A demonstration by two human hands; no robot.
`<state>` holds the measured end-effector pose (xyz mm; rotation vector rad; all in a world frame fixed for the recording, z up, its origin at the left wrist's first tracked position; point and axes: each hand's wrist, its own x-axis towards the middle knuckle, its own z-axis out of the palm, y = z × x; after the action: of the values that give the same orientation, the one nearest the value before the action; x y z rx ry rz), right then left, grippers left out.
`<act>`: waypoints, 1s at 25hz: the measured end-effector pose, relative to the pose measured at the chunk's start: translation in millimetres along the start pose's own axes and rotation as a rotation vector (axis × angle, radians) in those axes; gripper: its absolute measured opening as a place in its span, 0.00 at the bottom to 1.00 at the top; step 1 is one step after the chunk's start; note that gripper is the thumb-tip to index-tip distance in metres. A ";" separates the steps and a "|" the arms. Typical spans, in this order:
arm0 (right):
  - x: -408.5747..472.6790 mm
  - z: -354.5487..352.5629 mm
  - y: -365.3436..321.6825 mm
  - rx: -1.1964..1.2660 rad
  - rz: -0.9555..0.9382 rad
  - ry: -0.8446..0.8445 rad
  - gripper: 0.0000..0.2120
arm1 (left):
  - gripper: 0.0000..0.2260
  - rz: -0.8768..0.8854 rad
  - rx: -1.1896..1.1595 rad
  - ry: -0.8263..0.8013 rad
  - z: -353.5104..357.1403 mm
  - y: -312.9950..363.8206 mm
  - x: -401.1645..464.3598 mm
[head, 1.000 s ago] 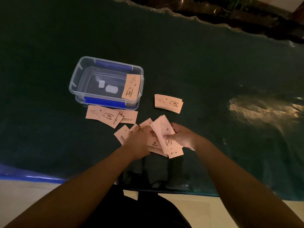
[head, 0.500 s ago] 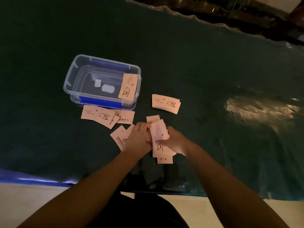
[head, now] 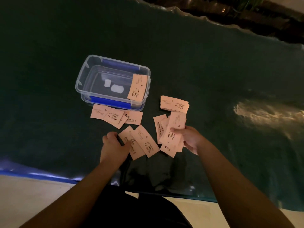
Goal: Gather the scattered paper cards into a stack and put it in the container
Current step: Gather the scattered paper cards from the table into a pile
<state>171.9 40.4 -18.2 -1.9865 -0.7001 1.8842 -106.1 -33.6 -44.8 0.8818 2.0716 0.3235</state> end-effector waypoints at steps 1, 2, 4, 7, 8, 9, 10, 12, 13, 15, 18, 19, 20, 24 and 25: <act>0.2 4.3 -3.4 -0.025 -0.004 0.008 0.23 | 0.28 -0.007 -0.044 -0.007 1.7 2.2 -1.7; -0.1 7.8 -5.1 -0.051 -0.008 0.013 0.24 | 0.27 -0.008 -0.094 -0.012 4.4 5.6 -3.2; -2.2 15.7 -6.9 -0.084 -0.029 0.000 0.23 | 0.24 -0.016 -0.184 -0.031 9.3 13.2 -4.4; -4.0 30.5 -11.6 -0.129 -0.069 -0.012 0.23 | 0.23 -0.036 -0.264 -0.055 15.9 22.6 -5.2; -3.3 36.3 -13.1 -0.145 -0.075 -0.011 0.24 | 0.23 -0.038 -0.279 -0.064 17.8 24.8 -5.7; -2.7 42.0 -14.3 -0.154 -0.074 -0.019 0.24 | 0.23 -0.034 -0.290 -0.076 20.0 26.6 -6.3; -2.3 48.0 -15.3 -0.154 -0.066 -0.033 0.25 | 0.24 -0.032 -0.303 -0.089 22.1 28.7 -7.0; -2.4 59.5 -14.2 -0.146 -0.044 -0.057 0.25 | 0.26 -0.054 -0.341 -0.103 25.4 34.1 -8.1; -2.6 64.8 -12.8 -0.146 -0.032 -0.061 0.24 | 0.27 -0.072 -0.355 -0.107 26.8 36.4 -7.6; -3.4 72.2 -9.9 -0.148 -0.021 -0.058 0.25 | 0.25 -0.104 -0.356 -0.123 27.9 41.0 -6.6; -4.2 75.6 -8.5 -0.186 -0.035 -0.051 0.26 | 0.21 -0.114 -0.309 -0.133 25.0 44.0 -4.3; -4.7 76.5 -8.4 -0.193 -0.048 -0.062 0.26 | 0.21 -0.106 -0.300 -0.142 24.7 44.1 -3.6; -5.4 78.5 -7.9 -0.195 -0.062 -0.068 0.25 | 0.20 -0.098 -0.297 -0.153 24.7 44.2 -3.6; -10.1 91.6 -3.5 -0.156 -0.086 -0.046 0.25 | 0.21 -0.110 -0.272 -0.213 28.0 51.7 -8.3; -11.5 94.5 -2.2 -0.151 -0.094 -0.044 0.26 | 0.22 -0.115 -0.259 -0.230 29.8 53.9 -10.0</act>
<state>77.9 26.1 -15.2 -1.9678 -0.9570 1.8755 -53.2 -4.2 -29.6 0.6110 1.8108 0.3986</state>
